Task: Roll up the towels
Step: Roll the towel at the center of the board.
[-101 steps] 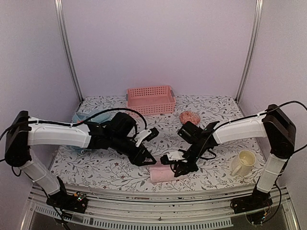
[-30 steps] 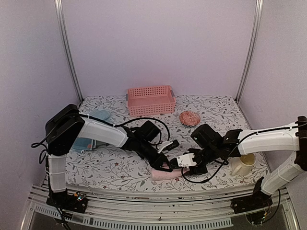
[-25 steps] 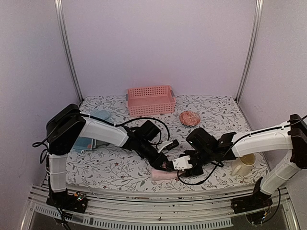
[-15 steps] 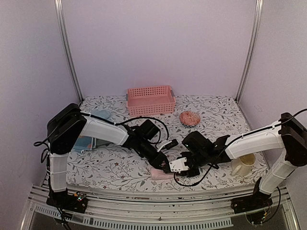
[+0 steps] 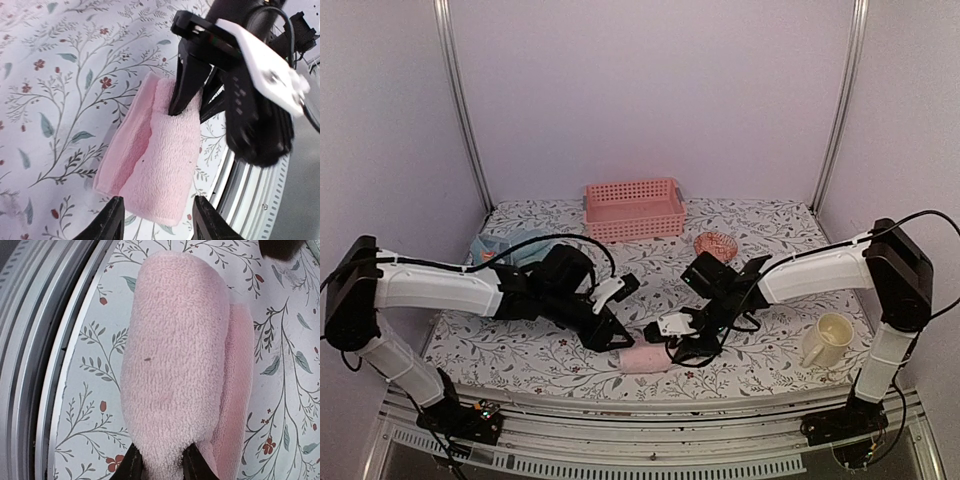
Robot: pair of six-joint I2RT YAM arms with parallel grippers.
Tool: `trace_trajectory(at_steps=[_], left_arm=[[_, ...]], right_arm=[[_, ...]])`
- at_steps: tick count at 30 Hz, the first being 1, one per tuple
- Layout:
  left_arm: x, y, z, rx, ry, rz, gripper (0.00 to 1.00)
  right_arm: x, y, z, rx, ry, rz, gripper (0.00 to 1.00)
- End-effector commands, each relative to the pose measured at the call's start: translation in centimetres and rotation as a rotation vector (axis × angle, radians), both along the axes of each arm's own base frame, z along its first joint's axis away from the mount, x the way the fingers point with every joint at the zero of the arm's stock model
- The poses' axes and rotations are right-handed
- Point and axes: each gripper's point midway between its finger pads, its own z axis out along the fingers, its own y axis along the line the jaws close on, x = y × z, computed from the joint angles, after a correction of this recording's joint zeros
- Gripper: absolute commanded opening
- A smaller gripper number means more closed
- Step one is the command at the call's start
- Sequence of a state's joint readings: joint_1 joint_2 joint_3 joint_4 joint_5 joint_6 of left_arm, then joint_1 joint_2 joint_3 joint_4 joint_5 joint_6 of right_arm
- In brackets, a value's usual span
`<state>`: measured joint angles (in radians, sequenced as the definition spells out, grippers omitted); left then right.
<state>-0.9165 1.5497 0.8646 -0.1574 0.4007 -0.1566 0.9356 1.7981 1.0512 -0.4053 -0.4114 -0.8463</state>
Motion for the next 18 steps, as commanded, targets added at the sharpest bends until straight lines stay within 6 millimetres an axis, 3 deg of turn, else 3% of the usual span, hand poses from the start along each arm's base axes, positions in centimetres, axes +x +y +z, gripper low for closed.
trace_trajectory(at_steps=[1, 5, 9, 18], left_arm=[[-0.2, 1.5, 1.8, 0.006, -0.277, 0.091, 0.48], [-2.8, 1.4, 2.0, 0.065, -0.455, 0.032, 0.48], [-4.2, 0.1, 1.7, 0.146, -0.601, -0.034, 0.48], [-4.0, -2.6, -3.0, 0.465, -0.814, -0.208, 0.54]], right_arm=[[-3.5, -3.5, -3.4, -0.191, 0.373, -0.048, 0.22], [-2.8, -3.1, -3.2, -0.222, 0.486, -0.076, 0.22], [-2.6, -2.9, -3.4, -0.244, 0.582, -0.091, 0.21], [-1.3, -2.5, -3.1, -0.240, 0.726, -0.144, 0.21]])
